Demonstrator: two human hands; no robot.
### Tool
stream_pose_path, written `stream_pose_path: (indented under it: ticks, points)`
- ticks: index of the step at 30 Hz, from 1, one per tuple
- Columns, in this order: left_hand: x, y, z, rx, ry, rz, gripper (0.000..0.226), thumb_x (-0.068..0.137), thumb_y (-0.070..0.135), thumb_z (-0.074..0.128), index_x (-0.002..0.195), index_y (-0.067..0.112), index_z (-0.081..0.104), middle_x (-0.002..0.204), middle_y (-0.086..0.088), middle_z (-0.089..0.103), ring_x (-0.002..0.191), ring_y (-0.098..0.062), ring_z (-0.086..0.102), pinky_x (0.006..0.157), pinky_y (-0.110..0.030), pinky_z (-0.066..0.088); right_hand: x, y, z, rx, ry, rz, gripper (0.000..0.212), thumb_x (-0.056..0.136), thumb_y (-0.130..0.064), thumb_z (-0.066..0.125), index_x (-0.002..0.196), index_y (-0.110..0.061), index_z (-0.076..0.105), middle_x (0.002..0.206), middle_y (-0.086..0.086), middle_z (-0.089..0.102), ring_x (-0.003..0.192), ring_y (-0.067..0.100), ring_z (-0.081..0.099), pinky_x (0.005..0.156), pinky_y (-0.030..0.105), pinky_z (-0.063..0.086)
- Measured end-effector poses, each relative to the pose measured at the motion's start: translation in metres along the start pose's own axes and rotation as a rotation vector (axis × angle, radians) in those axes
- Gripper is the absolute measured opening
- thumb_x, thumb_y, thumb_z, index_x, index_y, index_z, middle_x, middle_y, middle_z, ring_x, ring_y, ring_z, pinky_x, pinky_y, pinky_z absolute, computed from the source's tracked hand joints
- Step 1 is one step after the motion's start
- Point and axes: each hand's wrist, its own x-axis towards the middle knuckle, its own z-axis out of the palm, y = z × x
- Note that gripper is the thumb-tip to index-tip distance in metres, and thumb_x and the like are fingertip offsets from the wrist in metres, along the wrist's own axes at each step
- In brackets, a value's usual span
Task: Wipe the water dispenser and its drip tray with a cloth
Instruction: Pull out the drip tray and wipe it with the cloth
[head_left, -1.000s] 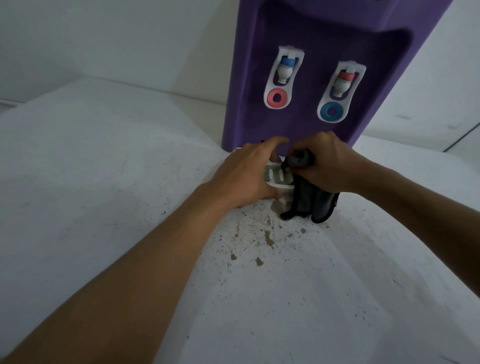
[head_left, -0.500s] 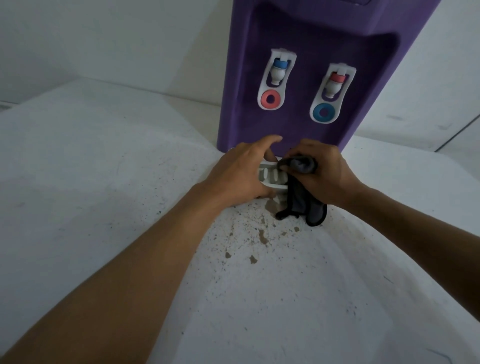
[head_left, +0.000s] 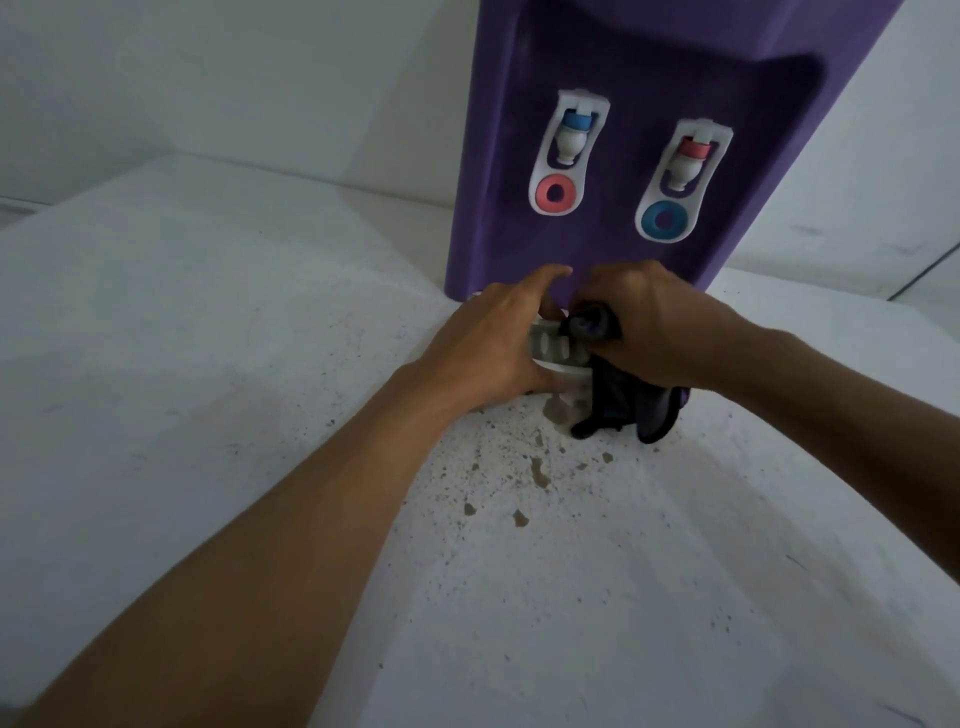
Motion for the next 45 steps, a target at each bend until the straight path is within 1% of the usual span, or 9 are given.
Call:
stream_pose_path:
  ticks: [5, 10, 14, 20, 23, 28, 32, 39, 45]
  points:
    - [-0.001, -0.002, 0.001, -0.007, -0.018, -0.009, 0.116, 0.066, 0.041, 0.098, 0.160, 0.033, 0.031, 0.118, 0.020, 0.058, 0.110, -0.010, 0.054, 0.094, -0.035, 0.054, 0.013, 0.013, -0.012, -0.091, -0.164, 0.164, 0.017, 0.087, -0.035, 0.077, 0.084, -0.024, 0.065, 0.082, -0.004, 0.066, 0.072, 0.015, 0.065, 0.064, 0.033, 0.056]
    - [0.001, -0.007, 0.003, -0.029, -0.024, -0.011, 0.118, 0.063, 0.036, 0.100, 0.159, 0.035, 0.031, 0.117, 0.025, 0.059, 0.106, -0.003, 0.052, 0.092, -0.028, 0.049, 0.004, 0.032, -0.021, -0.041, -0.185, 0.259, 0.014, 0.086, -0.030, 0.080, 0.088, -0.020, 0.071, 0.084, -0.001, 0.071, 0.074, 0.012, 0.064, 0.063, 0.025, 0.050]
    - [0.002, -0.008, 0.004, -0.039, -0.008, 0.000, 0.118, 0.061, 0.036, 0.101, 0.158, 0.036, 0.033, 0.116, 0.024, 0.062, 0.104, -0.002, 0.055, 0.088, -0.025, 0.050, -0.006, 0.038, -0.027, 0.083, -0.108, 0.279, 0.023, 0.089, -0.031, 0.077, 0.107, -0.018, 0.072, 0.105, 0.001, 0.072, 0.097, 0.022, 0.065, 0.082, 0.033, 0.056]
    - [0.002, -0.005, 0.004, -0.024, 0.009, 0.015, 0.116, 0.061, 0.037, 0.101, 0.157, 0.035, 0.036, 0.109, 0.026, 0.062, 0.089, 0.006, 0.055, 0.076, -0.006, 0.039, -0.006, 0.025, -0.026, 0.222, 0.009, 0.182, 0.015, 0.092, -0.019, 0.074, 0.106, -0.022, 0.074, 0.099, -0.008, 0.072, 0.093, 0.007, 0.066, 0.077, 0.015, 0.048]
    - [0.000, -0.004, 0.003, -0.012, 0.020, 0.018, 0.116, 0.061, 0.040, 0.101, 0.156, 0.035, 0.036, 0.112, 0.024, 0.063, 0.096, -0.001, 0.056, 0.079, -0.016, 0.046, -0.003, 0.018, -0.020, 0.249, -0.021, 0.187, 0.009, 0.091, -0.023, 0.074, 0.099, -0.018, 0.076, 0.093, -0.003, 0.075, 0.086, 0.012, 0.069, 0.071, 0.020, 0.056]
    - [-0.001, 0.001, 0.001, -0.008, 0.014, 0.000, 0.116, 0.062, 0.042, 0.100, 0.157, 0.035, 0.035, 0.121, 0.018, 0.067, 0.106, -0.008, 0.061, 0.089, -0.032, 0.056, -0.004, 0.011, -0.014, 0.257, -0.075, 0.170, 0.013, 0.090, -0.028, 0.078, 0.103, -0.025, 0.078, 0.096, -0.010, 0.075, 0.086, 0.005, 0.068, 0.081, 0.028, 0.059]
    - [-0.003, 0.005, -0.001, 0.004, 0.028, 0.012, 0.115, 0.065, 0.042, 0.099, 0.159, 0.033, 0.034, 0.127, 0.010, 0.069, 0.111, -0.014, 0.065, 0.091, -0.032, 0.056, -0.004, 0.000, -0.004, -0.029, -0.026, 0.141, 0.016, 0.091, -0.031, 0.073, 0.106, -0.026, 0.070, 0.100, -0.005, 0.067, 0.088, 0.019, 0.064, 0.078, 0.044, 0.058]
    - [-0.004, 0.011, -0.003, 0.001, 0.052, 0.041, 0.109, 0.069, 0.038, 0.097, 0.158, 0.029, 0.036, 0.127, 0.003, 0.072, 0.109, -0.020, 0.070, 0.089, -0.043, 0.061, 0.010, -0.008, -0.012, 0.016, 0.003, 0.131, 0.016, 0.083, -0.024, 0.083, 0.095, -0.019, 0.075, 0.081, -0.004, 0.069, 0.069, 0.011, 0.064, 0.068, 0.029, 0.055]
    - [-0.005, 0.008, -0.003, -0.045, 0.010, -0.024, 0.119, 0.067, 0.043, 0.098, 0.162, 0.032, 0.027, 0.134, 0.003, 0.068, 0.121, -0.021, 0.065, 0.101, -0.046, 0.055, 0.005, -0.007, -0.006, 0.091, -0.069, 0.144, 0.014, 0.085, -0.020, 0.082, 0.098, -0.020, 0.076, 0.093, -0.005, 0.064, 0.083, 0.012, 0.063, 0.073, 0.026, 0.054]
